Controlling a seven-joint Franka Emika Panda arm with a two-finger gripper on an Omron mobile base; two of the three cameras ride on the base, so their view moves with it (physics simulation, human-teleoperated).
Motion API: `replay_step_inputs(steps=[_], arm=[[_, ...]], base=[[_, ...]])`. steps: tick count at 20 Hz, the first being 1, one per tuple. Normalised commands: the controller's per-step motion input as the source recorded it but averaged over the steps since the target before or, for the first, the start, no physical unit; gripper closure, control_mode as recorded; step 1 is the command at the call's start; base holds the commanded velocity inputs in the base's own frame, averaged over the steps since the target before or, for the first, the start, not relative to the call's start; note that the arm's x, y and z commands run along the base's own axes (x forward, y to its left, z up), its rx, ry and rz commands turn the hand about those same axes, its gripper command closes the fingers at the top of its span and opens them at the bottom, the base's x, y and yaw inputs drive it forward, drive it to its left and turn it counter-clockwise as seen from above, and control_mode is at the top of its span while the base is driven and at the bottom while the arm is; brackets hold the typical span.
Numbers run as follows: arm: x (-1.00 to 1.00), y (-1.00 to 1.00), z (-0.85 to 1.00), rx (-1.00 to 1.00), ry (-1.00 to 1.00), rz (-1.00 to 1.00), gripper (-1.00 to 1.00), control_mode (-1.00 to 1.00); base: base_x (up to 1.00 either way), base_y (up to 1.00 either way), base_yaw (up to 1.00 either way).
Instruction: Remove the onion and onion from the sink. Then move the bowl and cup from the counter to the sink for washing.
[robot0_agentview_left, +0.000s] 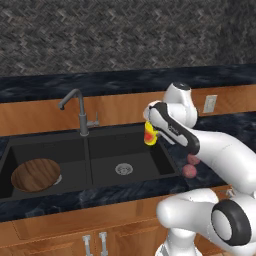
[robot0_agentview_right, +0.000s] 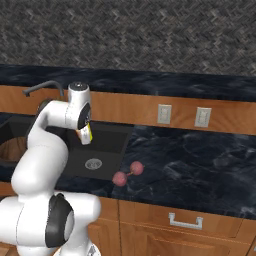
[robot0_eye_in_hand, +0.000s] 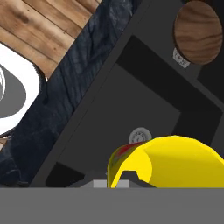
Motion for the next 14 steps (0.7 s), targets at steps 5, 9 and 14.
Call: replay_step_inputs(steps=[5,9,14], arm=[[-0.04,0.62,0.0,-0.05,0.0,0.01,1.0,-1.0],[-0.06,0.6,0.0,-0.05,0.0,0.0,1.0,-1.0],[-0.05,0.59,0.0,-0.03,0.0,0.0,1.0,-1.0]], base=[[0.0,0.0,0.0],[0.0,0.0,0.0],[0.0,0.0,0.0]])
